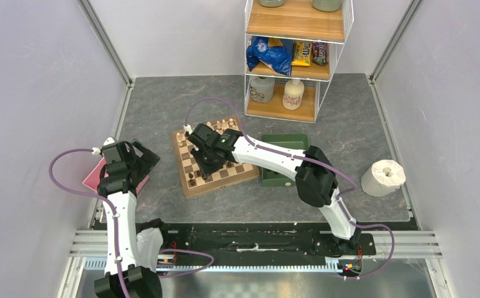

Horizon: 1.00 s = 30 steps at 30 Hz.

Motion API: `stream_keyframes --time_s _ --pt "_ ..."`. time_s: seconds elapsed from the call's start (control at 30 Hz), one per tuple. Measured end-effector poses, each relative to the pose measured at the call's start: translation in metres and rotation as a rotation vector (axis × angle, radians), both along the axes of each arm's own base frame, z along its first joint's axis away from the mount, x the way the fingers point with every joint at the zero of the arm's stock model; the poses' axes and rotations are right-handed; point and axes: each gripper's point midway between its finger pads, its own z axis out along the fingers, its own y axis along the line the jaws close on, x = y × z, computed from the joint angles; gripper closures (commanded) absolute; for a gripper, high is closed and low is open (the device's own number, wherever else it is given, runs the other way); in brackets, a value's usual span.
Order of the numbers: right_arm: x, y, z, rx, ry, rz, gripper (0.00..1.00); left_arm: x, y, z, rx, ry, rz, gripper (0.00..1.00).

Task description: Set up the chess pieces on the board

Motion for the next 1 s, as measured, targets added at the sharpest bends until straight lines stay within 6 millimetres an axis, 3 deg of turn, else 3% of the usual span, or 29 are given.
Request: stream_keyframes --time_s 0.33,1.0 --pt "-0.001 0.021 -0.014 -0.012 0.019 0.016 0.78 0.000 0.000 0.000 0.000 0.000 0.000 0.00" --pt "-0.002 0.027 -0.039 -0.068 0.045 0.024 0.75 0.000 0.000 0.000 0.000 0.000 0.000 0.00"
